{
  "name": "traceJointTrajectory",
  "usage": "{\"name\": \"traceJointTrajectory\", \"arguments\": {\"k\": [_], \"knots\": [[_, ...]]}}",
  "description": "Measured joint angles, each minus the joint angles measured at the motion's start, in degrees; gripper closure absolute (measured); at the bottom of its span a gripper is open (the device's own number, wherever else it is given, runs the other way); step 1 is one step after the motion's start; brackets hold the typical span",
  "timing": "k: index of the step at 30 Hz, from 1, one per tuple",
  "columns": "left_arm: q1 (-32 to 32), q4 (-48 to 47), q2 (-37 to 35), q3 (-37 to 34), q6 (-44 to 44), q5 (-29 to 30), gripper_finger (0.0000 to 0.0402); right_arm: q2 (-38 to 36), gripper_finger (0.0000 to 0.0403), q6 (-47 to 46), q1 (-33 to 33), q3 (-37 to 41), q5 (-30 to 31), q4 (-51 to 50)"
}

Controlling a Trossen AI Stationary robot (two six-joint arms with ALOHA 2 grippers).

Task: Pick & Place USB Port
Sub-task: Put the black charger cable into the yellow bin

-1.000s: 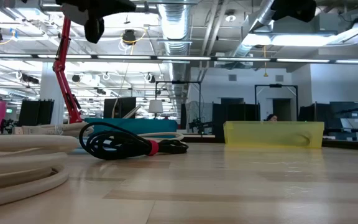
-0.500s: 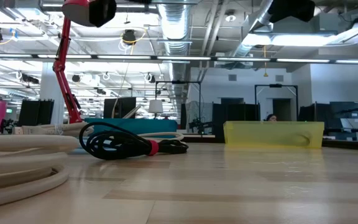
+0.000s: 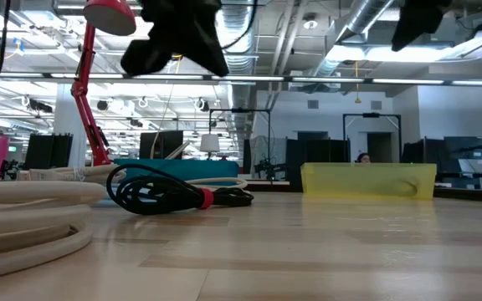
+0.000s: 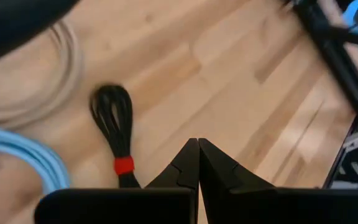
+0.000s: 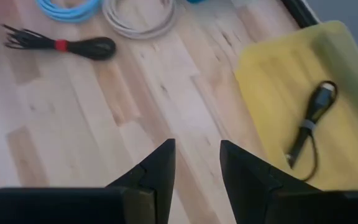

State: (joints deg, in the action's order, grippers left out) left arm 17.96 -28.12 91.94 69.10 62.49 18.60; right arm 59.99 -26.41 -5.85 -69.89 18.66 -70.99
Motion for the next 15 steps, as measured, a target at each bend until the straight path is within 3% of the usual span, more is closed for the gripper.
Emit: {"name": "traceJointTrajectory", "arguments": {"k": [9, 15], "knots": [[-0.1, 0.0, 6.8, 0.6, 2.9, -9.1, 0.0393, 0.0, 0.0284, 0.9, 0.0, 0.0, 1.7, -2.0], [-1.5, -0.1, 9.3, 0.6, 2.3, -9.6, 0.0341, 0.0, 0.0284, 3.0, 0.0, 0.0, 1.7, -1.9]]}}
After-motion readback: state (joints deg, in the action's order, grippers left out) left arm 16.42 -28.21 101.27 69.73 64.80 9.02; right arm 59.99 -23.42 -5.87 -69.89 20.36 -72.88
